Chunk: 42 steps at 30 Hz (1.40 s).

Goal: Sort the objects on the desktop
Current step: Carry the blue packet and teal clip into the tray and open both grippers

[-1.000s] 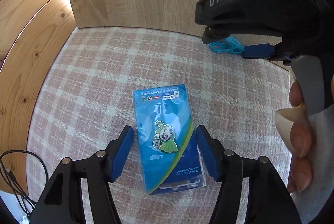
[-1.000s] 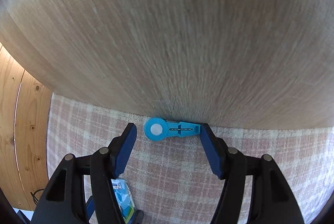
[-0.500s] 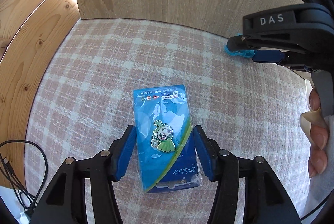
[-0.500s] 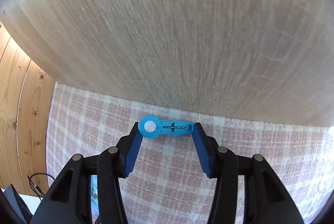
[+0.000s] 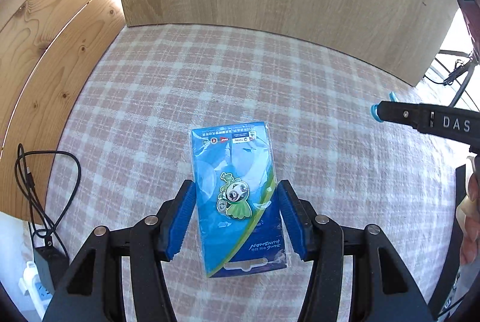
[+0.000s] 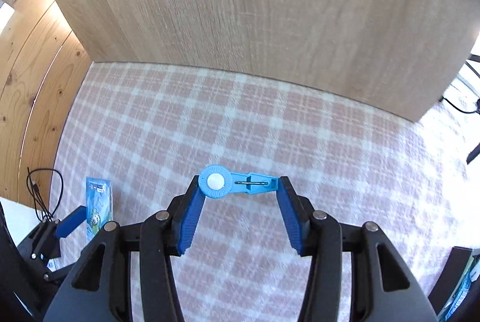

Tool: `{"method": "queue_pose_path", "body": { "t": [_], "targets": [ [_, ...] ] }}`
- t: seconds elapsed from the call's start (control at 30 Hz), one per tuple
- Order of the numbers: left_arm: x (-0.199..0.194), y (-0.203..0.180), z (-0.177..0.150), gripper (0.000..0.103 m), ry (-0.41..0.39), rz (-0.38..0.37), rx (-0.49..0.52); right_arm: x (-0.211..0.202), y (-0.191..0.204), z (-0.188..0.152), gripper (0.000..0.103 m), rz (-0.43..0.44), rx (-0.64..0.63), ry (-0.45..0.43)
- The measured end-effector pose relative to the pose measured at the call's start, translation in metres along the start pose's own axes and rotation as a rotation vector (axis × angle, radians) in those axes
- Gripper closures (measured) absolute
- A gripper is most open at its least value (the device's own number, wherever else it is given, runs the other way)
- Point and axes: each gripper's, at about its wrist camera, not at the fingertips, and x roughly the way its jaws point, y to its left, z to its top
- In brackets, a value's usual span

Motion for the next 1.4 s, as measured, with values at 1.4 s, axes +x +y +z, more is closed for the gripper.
{"method": "queue_pose_path", "body": {
  "t": [1.4],
  "targets": [
    [-0.144, -0.483, -0.17, 0.049, -0.033, -0.33, 0.557, -0.234, -0.366, -0.264, 0.055, -0.17, 0.392, -0.169]
  ]
}}
